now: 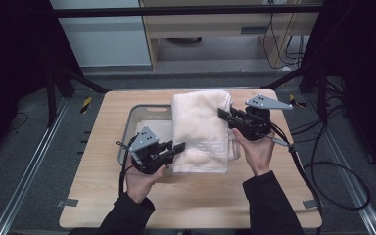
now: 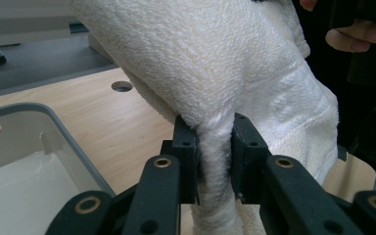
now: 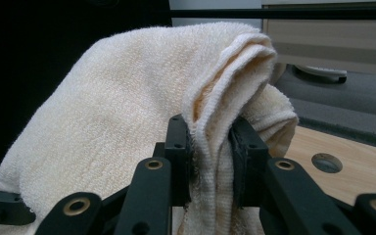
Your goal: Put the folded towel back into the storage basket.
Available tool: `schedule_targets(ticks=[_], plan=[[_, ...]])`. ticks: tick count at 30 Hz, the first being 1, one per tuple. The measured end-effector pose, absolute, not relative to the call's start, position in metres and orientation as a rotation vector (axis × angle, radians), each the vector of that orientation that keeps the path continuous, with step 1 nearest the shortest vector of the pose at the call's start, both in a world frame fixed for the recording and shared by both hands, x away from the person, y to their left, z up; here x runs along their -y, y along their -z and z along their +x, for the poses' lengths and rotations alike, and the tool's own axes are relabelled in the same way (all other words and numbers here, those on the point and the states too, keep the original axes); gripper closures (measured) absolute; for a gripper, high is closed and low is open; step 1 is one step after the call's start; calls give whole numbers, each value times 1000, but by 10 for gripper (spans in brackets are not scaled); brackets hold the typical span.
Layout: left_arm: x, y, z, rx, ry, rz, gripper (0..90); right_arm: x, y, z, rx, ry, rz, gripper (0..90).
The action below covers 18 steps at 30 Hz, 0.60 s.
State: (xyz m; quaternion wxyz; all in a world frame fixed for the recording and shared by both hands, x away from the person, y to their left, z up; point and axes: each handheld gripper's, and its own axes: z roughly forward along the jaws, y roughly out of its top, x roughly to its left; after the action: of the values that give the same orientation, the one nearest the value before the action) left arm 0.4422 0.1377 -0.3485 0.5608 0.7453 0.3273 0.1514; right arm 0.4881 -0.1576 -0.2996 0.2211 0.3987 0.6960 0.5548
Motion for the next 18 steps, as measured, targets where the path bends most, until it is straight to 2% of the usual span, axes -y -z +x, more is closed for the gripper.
schedule_targets(ticks=[18], plan=[[-163,334,442,-778,-389,1711,747,131,279,493,-1925,-1544,1050,730]])
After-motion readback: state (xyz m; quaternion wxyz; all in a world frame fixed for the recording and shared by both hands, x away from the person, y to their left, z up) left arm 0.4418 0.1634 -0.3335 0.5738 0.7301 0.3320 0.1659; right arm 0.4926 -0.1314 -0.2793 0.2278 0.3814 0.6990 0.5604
